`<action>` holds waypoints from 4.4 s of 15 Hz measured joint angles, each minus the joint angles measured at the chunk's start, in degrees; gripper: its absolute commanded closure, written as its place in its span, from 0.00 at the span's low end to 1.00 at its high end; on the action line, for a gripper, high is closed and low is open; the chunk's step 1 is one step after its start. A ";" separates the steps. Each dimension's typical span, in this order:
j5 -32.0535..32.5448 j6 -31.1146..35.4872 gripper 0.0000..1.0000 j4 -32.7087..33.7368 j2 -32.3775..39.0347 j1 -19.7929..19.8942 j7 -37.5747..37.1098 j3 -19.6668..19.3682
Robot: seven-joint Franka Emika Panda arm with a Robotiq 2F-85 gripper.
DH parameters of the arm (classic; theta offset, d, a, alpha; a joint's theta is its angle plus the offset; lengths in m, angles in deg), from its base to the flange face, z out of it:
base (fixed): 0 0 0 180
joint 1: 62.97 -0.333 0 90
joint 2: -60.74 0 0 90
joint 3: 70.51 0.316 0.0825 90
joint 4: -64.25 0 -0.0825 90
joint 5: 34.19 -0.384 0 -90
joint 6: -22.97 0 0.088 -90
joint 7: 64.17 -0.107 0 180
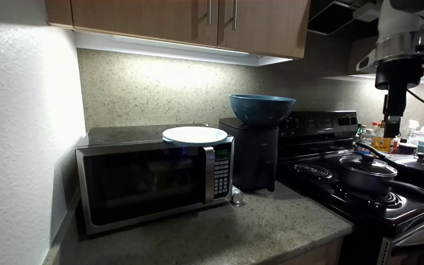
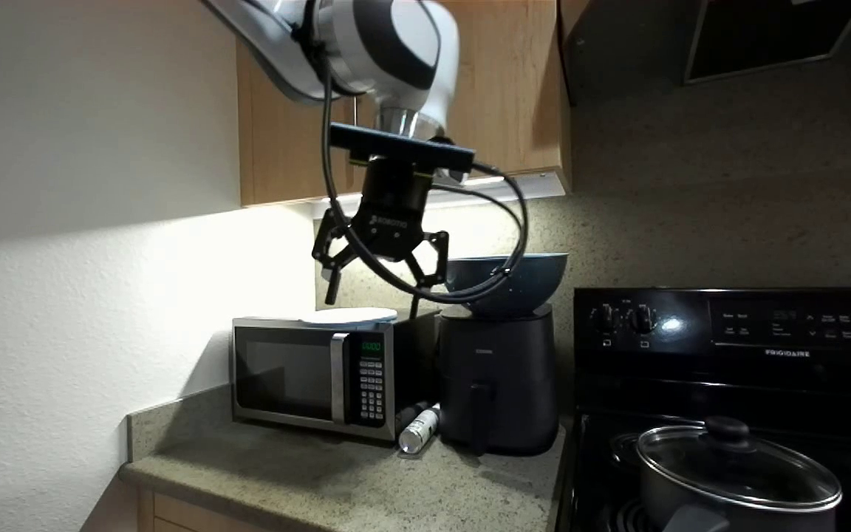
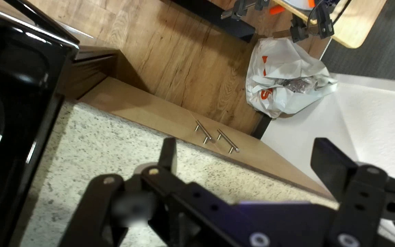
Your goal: Put the clear lid in the bowl.
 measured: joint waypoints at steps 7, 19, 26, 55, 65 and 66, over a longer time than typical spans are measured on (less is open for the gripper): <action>-0.21 -3.05 0.00 -0.75 -0.16 -3.45 -1.74 7.10; -8.95 34.97 0.00 -0.70 9.48 -6.14 -11.81 12.15; -9.28 36.91 0.00 -0.23 10.90 -6.24 -12.80 12.47; -18.23 54.54 0.00 0.22 19.01 -8.80 -41.57 21.10; -18.19 75.87 0.00 1.91 27.32 -8.75 -49.20 22.13; -18.47 75.25 0.00 1.91 27.35 -8.76 -49.20 22.18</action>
